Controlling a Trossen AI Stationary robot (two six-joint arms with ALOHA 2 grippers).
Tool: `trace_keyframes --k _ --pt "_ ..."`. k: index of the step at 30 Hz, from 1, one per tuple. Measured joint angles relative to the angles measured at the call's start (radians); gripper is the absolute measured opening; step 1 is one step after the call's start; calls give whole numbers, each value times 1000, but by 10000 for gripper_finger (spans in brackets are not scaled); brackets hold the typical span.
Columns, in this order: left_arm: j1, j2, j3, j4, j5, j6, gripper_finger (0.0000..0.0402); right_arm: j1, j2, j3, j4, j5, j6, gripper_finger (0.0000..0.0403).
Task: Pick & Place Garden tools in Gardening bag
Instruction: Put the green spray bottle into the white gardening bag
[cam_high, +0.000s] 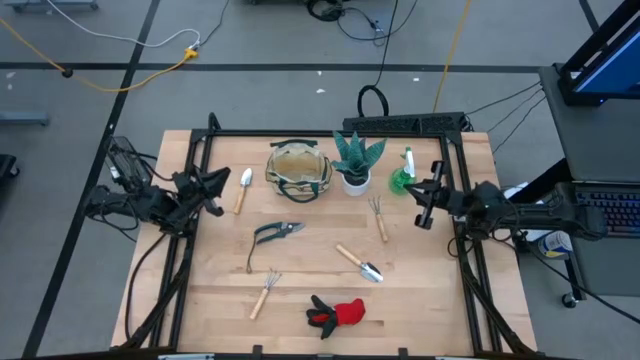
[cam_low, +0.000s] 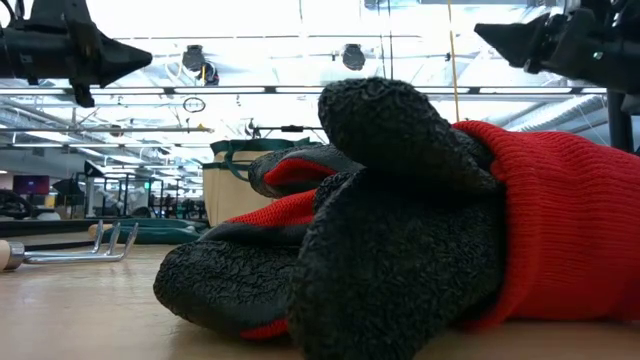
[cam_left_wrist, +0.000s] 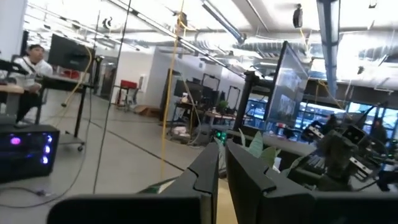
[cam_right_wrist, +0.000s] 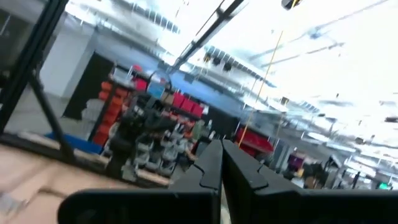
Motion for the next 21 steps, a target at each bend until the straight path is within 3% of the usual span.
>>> trace_keyframes --k 6,9,11,15,21 --pt "0 0 0 12 175 -56 31 0 3 0 18 -4 91 0" --pt "0 11 0 32 136 -94 31 0 23 0 20 -17 105 9" --pt "2 32 0 44 96 -96 31 0 42 14 24 -54 106 26" --pt "14 96 0 113 113 -89 31 0 97 62 19 -85 161 75" --pt "28 207 47 200 156 -2 31 0 151 142 8 79 219 155"
